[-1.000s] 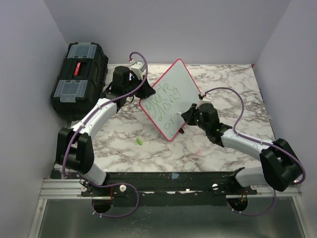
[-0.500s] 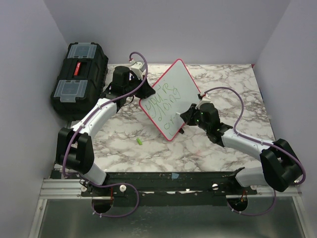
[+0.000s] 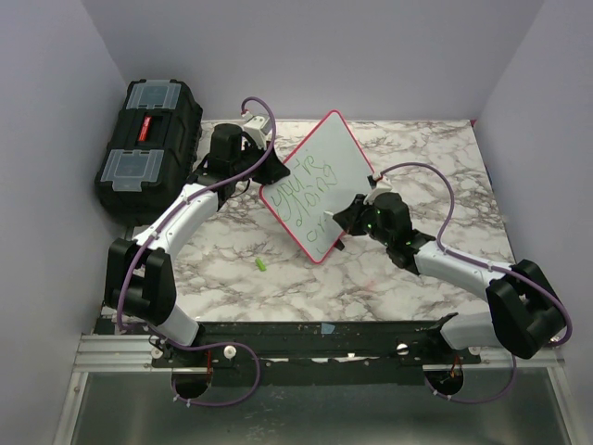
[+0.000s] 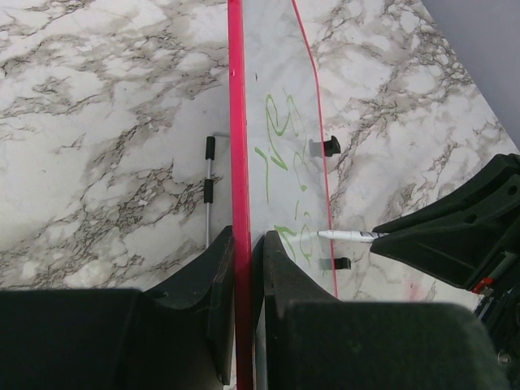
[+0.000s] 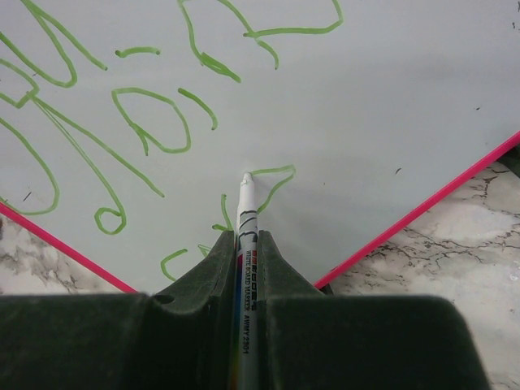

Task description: Write a sentence on the whiteboard

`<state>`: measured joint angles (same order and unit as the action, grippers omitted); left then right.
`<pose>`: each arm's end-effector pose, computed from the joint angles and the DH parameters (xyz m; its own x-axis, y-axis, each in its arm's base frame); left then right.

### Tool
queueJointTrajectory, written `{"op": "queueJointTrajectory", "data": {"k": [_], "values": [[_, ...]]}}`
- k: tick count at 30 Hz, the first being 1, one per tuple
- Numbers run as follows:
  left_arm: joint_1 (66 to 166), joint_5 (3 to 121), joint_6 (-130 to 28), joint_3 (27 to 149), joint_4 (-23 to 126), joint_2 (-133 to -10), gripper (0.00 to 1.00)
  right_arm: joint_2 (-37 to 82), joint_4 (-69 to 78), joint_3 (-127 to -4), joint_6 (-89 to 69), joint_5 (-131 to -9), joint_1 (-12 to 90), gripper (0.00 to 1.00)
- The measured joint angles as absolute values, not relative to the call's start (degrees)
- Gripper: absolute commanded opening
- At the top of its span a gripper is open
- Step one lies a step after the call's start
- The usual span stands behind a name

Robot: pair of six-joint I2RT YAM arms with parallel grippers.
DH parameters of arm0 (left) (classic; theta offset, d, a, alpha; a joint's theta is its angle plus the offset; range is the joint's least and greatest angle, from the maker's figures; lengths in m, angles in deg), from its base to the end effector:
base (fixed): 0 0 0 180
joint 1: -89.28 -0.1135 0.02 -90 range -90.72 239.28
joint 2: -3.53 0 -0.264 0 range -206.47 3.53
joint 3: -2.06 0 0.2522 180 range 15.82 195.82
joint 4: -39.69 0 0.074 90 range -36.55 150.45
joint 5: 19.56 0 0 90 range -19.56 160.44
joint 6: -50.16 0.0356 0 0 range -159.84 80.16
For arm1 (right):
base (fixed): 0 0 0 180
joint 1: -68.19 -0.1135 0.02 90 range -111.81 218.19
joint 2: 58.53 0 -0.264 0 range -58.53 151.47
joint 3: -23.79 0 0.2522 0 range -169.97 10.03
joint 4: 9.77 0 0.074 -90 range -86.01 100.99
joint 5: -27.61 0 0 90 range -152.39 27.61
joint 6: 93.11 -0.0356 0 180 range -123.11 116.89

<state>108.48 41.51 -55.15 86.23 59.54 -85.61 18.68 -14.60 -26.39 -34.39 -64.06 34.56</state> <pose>0.3369 -0.1356 0.3115 -0.5678 -0.0470 -0.8218 0.5729 0.6944 -0.4355 0.2389 0.1602 0.2149 -0.5680 0.2455 -0.7856 -0.3290 0.8072 0.4901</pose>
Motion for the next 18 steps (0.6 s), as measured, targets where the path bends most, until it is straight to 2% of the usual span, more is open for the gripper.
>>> {"op": "queueJointTrajectory", "data": {"k": [18], "values": [[108.5,41.9,-55.2,86.1,59.5,-85.6,0.0,18.0,-16.9,-23.3,-35.5,-65.2,34.6,0.01]]}}
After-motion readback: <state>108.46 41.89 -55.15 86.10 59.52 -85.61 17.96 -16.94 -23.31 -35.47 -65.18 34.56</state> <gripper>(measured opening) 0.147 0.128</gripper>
